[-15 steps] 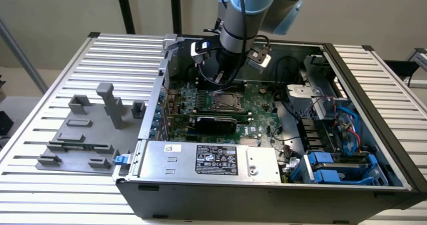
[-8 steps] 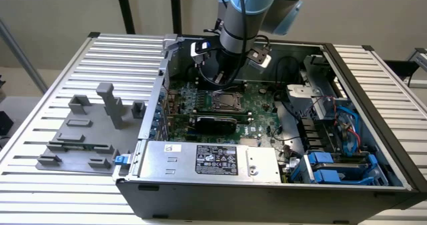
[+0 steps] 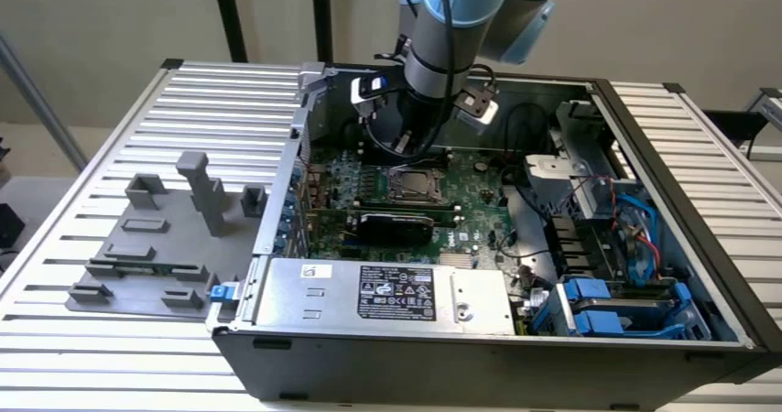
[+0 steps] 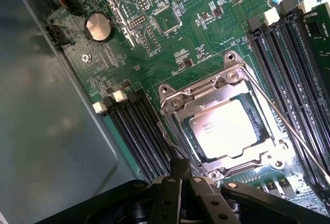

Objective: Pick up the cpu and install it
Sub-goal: 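Install the first cpu locking lever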

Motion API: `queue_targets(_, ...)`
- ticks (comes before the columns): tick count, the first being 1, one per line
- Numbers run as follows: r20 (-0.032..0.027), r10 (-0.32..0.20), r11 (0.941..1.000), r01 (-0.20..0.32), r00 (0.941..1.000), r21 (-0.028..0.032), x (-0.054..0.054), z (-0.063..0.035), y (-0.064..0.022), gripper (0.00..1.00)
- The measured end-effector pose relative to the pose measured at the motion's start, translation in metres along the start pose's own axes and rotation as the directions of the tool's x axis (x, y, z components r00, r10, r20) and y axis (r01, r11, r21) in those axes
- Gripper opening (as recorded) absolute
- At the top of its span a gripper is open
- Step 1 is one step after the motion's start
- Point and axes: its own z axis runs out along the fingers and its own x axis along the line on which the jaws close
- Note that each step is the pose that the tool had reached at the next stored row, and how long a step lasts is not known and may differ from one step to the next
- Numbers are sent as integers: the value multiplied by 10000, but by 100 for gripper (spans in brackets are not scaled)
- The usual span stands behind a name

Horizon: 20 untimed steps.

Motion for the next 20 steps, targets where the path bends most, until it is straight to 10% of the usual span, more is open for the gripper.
queue_targets(20, 1, 0, 10000, 0, 10000, -2, 67, 55, 155, 11)
